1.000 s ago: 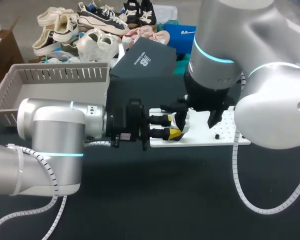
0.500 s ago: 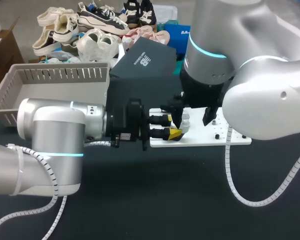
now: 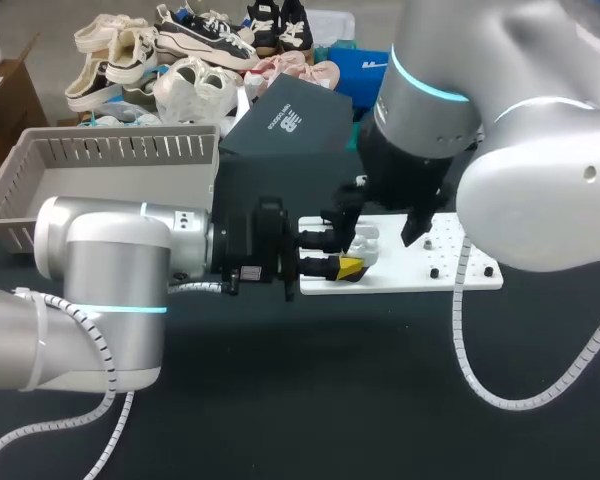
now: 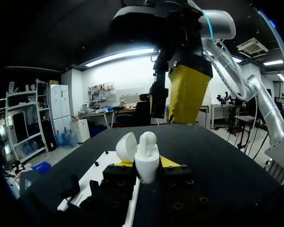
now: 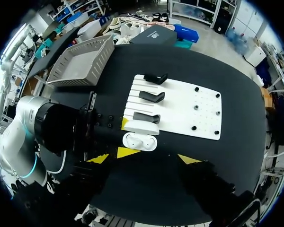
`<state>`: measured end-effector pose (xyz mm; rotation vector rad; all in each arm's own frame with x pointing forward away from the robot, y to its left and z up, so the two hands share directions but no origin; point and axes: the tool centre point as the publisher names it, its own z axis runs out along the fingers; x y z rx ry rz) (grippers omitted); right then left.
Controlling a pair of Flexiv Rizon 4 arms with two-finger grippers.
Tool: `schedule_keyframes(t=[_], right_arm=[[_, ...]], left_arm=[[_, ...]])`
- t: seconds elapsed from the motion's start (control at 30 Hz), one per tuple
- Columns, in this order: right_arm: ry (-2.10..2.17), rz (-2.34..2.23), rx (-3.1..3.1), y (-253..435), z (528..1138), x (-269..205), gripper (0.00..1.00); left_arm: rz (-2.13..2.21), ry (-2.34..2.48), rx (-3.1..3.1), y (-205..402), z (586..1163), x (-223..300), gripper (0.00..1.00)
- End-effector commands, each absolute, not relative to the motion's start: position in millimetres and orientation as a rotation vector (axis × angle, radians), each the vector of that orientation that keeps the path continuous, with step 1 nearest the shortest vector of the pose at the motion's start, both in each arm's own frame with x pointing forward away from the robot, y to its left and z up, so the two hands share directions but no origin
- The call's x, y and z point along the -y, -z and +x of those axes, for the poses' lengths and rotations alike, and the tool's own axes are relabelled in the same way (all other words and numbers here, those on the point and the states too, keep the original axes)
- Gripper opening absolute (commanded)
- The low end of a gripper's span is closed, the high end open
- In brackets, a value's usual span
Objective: Pick up each earbud case from the left stands, insert the matching earbuds, close the lid, and place the case in the box.
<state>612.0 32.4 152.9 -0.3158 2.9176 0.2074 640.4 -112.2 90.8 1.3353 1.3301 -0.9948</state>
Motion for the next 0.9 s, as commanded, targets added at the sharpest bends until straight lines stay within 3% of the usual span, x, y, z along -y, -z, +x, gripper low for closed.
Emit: schedule_keyframes(t=[0.03,0.33,0.9], right_arm=[[-0.199,-0.267,-2.888,-156.8,607.7,-19.8,0.88],[-0.153,-0.124,-2.912,-149.0,623.7,-0.9,0.94],[-0.158,-0.053,-2.965,-129.7,639.4,7.6,0.93]], left_arm=[[1.331,0.99,-1.33,-90.1,639.1,112.7,0.0],[1.331,0.99,-1.33,-90.1,639.1,112.7,0.0],[1.331,0.99,-1.33,-90.1,639.1,112.7,0.0]])
